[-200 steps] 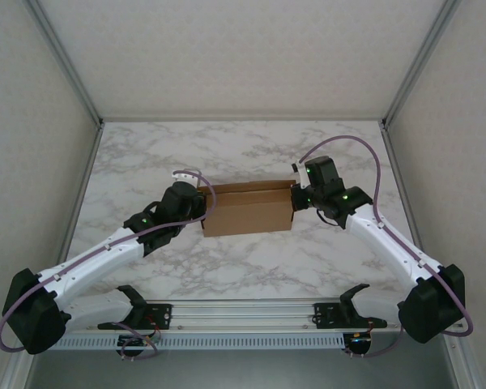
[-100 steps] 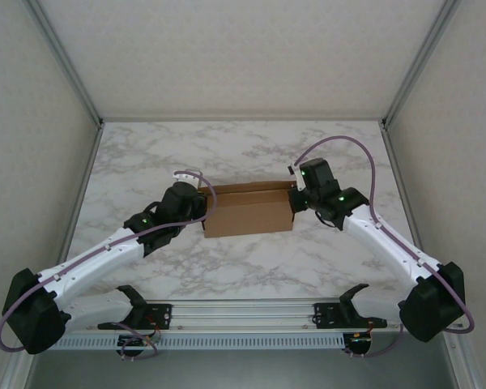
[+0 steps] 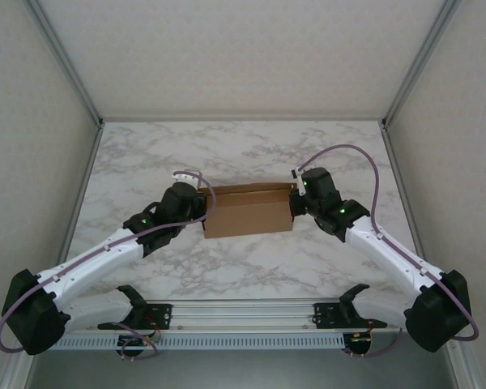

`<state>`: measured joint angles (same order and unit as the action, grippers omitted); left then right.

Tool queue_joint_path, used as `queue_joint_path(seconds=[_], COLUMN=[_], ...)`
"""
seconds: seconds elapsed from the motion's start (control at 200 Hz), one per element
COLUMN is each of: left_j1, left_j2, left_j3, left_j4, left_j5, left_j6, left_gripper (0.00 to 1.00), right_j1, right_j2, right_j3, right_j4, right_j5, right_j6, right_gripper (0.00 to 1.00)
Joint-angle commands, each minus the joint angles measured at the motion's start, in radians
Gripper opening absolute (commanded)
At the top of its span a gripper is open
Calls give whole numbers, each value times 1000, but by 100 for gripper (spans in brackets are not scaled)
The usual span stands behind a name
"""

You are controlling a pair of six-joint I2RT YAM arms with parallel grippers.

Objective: Fold the paper box

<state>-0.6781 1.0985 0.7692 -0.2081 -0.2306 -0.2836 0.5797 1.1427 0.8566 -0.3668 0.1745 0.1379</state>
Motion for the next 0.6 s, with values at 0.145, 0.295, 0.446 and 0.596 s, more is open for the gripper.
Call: queue_joint_path(seconds=[0.145, 0.295, 0.446, 0.596], left_j1=[-9, -9, -9, -9], left_j2=[-7, -10, 16, 29], left_j3=[-64, -44, -6, 14], left_j4=[-26, -17, -40, -53], left_j5=[97, 109, 112, 107], left_j6=[-90, -121, -147, -181], left_gripper=[0, 0, 0, 0], right_j1=[11, 12, 12, 15], right_j2=[3, 18, 23, 28], right_j3=[-58, -70, -76, -77], right_j4=[-81, -63, -59, -60], right_j5=[-73, -99, -101, -103], right_j6=[53, 73, 74, 73], right_gripper=[8, 7, 7, 7])
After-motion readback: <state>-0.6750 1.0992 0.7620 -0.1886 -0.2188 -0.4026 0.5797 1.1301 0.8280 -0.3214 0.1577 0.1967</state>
